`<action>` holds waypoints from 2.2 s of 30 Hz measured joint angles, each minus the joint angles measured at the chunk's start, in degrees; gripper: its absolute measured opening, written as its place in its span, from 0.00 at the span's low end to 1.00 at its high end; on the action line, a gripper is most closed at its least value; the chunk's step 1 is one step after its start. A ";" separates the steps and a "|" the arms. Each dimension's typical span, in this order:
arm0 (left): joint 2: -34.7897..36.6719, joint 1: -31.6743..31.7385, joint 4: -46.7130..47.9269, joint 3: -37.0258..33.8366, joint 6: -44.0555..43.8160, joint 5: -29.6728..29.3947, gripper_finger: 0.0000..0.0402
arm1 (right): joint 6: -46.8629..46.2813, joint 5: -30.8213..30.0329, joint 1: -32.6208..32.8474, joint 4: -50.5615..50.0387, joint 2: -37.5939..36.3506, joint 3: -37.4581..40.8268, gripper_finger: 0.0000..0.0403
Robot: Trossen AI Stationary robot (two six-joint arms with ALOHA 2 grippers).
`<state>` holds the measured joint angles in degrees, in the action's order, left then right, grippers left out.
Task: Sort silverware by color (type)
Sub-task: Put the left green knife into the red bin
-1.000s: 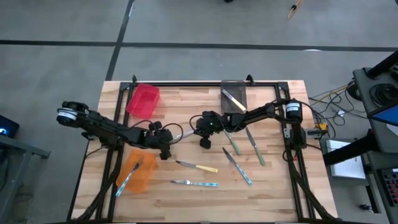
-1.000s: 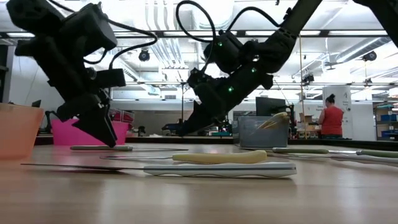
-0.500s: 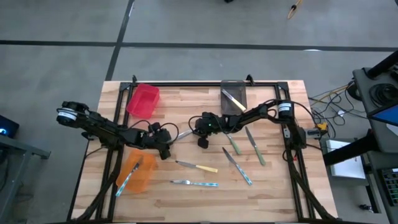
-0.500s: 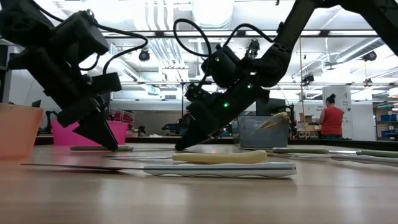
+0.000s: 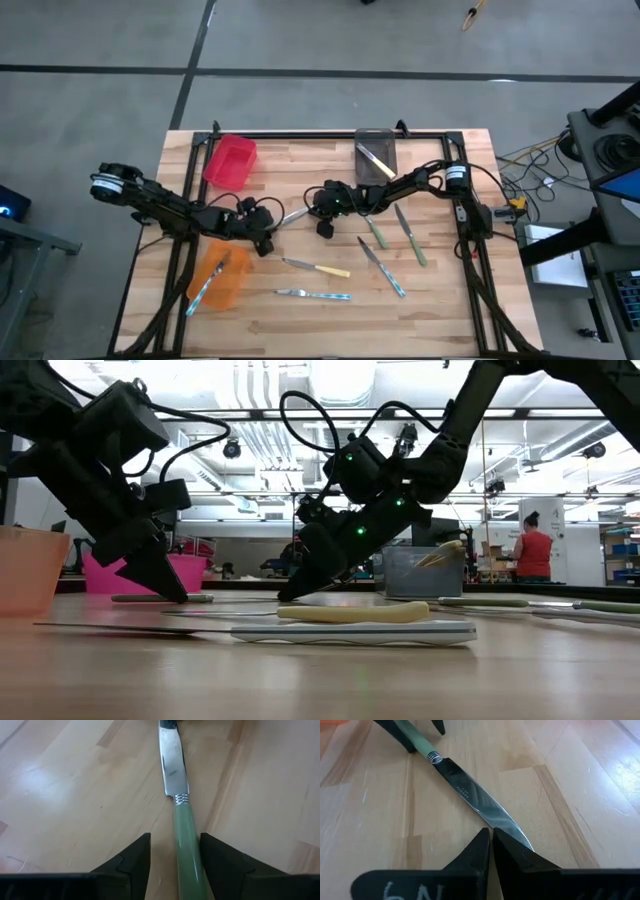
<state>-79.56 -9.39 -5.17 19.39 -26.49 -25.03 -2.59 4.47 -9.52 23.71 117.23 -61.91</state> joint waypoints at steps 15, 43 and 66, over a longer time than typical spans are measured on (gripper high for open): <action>-0.12 0.02 -2.41 -0.56 0.28 -1.50 0.37 | -0.02 0.00 -0.02 1.11 0.09 0.07 0.04; -11.81 -0.02 -17.18 -0.19 -1.48 -3.87 0.33 | -0.02 0.02 -0.02 1.11 0.09 0.07 0.04; -9.95 -0.74 -16.74 -0.39 -4.51 -4.88 0.06 | 0.20 0.07 -0.02 -2.85 -3.85 0.28 0.04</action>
<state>-89.50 -10.13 -21.91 19.00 -31.00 -29.91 -2.39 4.54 -9.54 20.86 113.38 -61.63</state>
